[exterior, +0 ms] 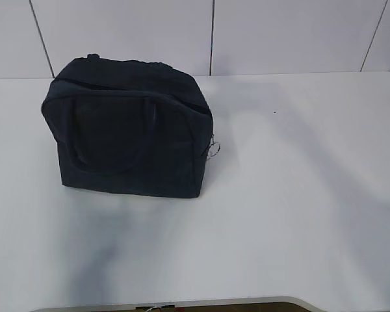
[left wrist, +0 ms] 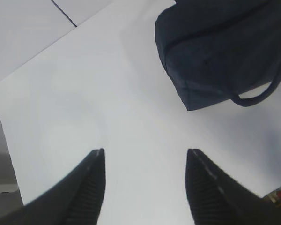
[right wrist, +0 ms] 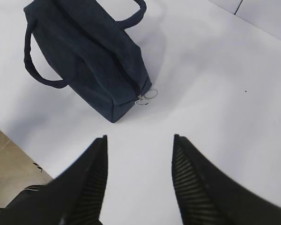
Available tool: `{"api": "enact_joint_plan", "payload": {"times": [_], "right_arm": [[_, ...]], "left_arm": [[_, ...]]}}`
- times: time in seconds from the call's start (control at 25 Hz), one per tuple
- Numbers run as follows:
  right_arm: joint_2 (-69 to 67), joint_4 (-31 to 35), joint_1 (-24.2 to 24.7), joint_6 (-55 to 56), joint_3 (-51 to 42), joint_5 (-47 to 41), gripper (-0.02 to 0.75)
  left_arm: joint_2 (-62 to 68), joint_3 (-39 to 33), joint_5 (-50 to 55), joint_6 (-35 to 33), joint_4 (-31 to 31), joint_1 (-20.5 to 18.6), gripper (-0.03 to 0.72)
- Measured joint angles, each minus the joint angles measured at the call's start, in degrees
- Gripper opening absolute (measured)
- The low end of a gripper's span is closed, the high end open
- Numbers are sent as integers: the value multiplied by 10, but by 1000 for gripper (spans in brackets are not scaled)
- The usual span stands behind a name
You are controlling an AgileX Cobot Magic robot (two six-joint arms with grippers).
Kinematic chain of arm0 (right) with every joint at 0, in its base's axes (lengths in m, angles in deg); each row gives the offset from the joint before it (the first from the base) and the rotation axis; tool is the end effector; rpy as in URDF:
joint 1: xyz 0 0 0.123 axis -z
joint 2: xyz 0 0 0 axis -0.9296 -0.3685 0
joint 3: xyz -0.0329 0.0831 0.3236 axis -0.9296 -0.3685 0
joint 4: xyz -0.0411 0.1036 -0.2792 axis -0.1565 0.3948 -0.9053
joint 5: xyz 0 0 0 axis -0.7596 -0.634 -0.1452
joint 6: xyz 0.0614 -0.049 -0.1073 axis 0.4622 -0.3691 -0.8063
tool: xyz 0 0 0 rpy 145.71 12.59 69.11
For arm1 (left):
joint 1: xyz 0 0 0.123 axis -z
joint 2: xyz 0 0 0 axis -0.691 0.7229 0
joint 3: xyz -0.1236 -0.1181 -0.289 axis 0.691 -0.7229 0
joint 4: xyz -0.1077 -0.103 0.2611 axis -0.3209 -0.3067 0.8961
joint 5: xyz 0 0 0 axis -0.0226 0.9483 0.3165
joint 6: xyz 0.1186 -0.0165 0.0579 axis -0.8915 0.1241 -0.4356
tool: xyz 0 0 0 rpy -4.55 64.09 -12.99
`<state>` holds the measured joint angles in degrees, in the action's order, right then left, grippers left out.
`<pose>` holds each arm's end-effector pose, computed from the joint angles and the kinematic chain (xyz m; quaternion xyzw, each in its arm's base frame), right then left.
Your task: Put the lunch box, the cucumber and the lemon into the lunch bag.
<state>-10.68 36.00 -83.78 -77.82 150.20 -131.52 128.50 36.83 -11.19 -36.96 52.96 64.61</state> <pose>0.3042 0.1201 0.5033 -0.3166 0.8684 0.1131 0.3646 0.2278 -0.0695 0.4834 0.2758 0.8830 0.0430 0.3774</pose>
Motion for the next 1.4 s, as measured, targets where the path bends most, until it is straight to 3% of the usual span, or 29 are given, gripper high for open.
{"api": "enact_joint_plan", "payload": {"times": [0.52, 1.12, 1.4], "right_arm": [[130, -27, 0, 0, -122, -1, 367], [270, -40, 0, 0, -291, -1, 367], [358, -40, 0, 15, -353, 0, 367]], "left_arm": [[-196, -173, -2, 58, -9, 0, 398], [-377, -353, -54, 70, -115, 0, 399], [-418, -405, -66, 71, -128, 0, 399]]}}
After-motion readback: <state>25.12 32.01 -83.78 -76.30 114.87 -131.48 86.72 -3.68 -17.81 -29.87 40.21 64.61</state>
